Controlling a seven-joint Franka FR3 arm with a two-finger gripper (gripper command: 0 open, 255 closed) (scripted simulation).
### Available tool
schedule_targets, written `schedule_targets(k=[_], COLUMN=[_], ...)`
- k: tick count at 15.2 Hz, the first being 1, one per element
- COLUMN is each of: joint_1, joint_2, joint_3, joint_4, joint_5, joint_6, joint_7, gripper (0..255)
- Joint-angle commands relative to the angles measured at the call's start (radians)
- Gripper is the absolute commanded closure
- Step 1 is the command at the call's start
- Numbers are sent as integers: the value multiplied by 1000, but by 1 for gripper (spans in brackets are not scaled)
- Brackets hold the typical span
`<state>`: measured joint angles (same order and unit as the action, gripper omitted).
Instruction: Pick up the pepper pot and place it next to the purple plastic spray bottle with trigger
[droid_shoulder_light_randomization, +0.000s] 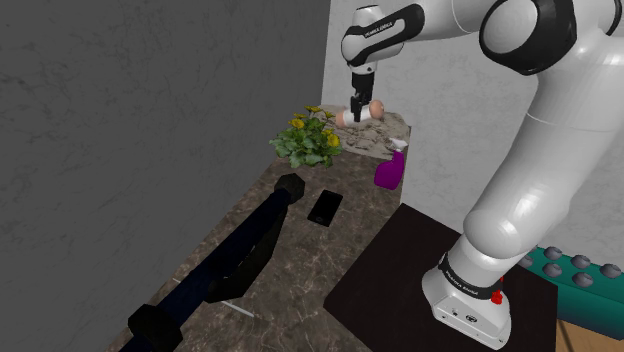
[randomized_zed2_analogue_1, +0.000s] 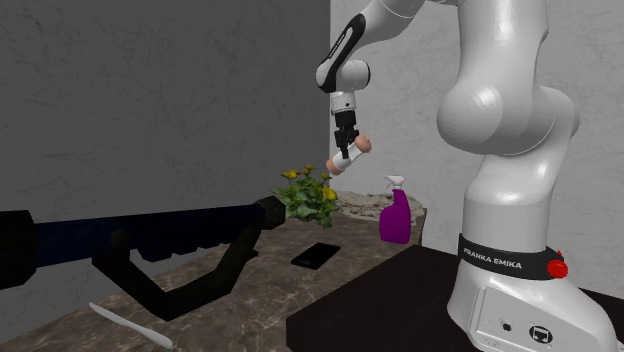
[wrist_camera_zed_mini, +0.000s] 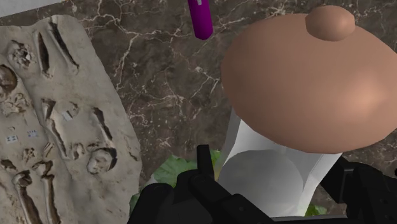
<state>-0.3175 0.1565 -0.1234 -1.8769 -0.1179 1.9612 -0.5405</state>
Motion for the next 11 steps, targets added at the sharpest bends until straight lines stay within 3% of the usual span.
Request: schedule_targets(k=[1,11], joint_1=[-1,-4], joint_2=[10,64], joint_3=[-1,-1], joint_4=[-16,-84], joint_5=[0,0], joint_6=[26,148], joint_7=[1,11], gripper=[255,255])
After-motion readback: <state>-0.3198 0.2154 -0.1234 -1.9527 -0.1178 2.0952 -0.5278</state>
